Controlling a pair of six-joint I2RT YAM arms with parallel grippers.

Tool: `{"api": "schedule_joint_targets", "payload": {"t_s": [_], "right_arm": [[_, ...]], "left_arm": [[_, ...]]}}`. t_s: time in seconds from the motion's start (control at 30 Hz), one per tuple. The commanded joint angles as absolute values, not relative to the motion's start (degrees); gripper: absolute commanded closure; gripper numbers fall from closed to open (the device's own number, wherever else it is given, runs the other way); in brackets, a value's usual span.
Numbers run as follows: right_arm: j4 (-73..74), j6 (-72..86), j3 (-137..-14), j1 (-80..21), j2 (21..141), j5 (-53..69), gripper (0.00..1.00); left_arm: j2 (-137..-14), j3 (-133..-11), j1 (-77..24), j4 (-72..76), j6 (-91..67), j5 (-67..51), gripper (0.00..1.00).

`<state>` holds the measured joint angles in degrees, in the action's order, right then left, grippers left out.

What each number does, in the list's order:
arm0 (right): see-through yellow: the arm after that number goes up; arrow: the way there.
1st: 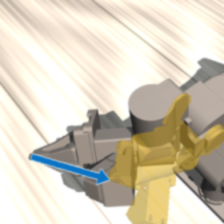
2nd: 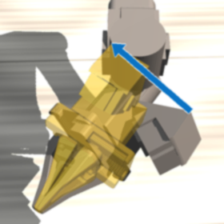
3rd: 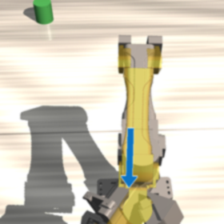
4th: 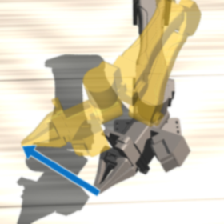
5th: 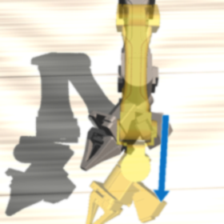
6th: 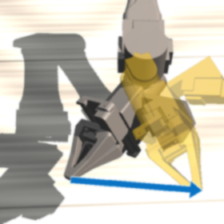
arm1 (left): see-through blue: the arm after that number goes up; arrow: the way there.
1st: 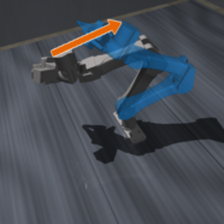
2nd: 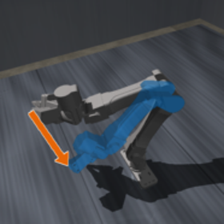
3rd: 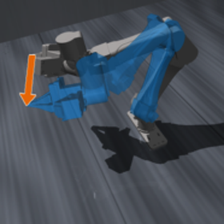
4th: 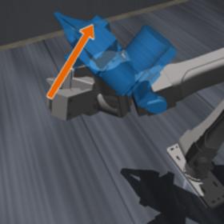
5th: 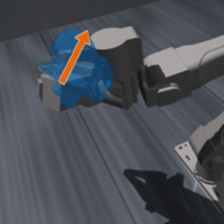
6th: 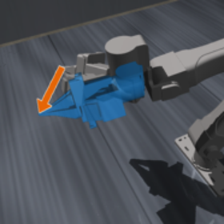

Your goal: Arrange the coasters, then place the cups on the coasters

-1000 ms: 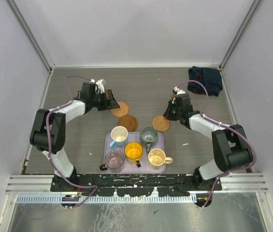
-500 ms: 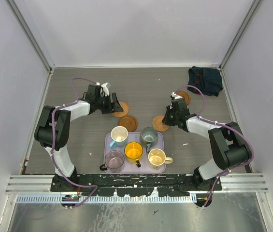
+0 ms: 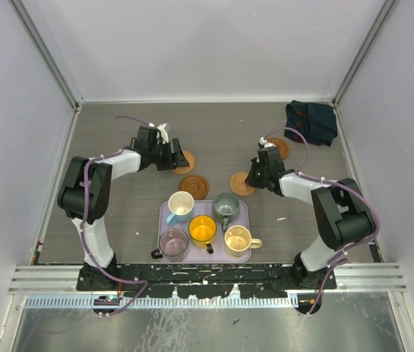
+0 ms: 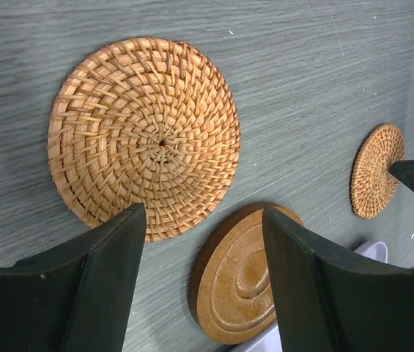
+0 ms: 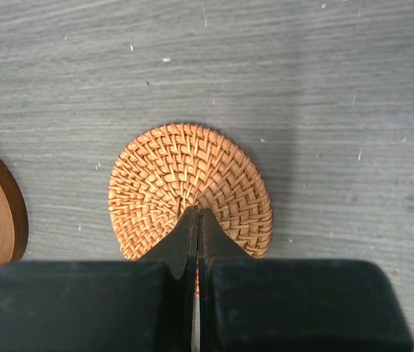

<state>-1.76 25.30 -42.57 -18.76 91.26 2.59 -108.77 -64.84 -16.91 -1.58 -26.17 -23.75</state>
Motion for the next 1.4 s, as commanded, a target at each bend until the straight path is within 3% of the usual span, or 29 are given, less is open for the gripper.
{"api": "schedule_joint_targets", "payload": {"t_s": [0.0,0.43,0.77,1.37], "right_arm": [[-1.7,26.1,-45.4,-19.0,95.1,-1.1,0.99],[1.3,24.2,-62.3,-17.8,109.5,-7.6,0.99],[1.8,23.8,-69.7,-13.2,112.3,-8.4,0.99],[2.8,20.5,-81.3,-12.3,120.2,2.6,0.99]], "left_arm": [[-111.4,-67.1,-16.8,-4.3,-25.6,-19.8,0.33],[-118.9,-78.0,-16.6,-8.5,-23.2,-17.0,0.35],[-122.9,-84.9,-15.8,-10.4,-22.9,-18.6,0.36],[-120.1,-78.4,-15.8,-8.7,-23.4,-20.6,0.36]]}}
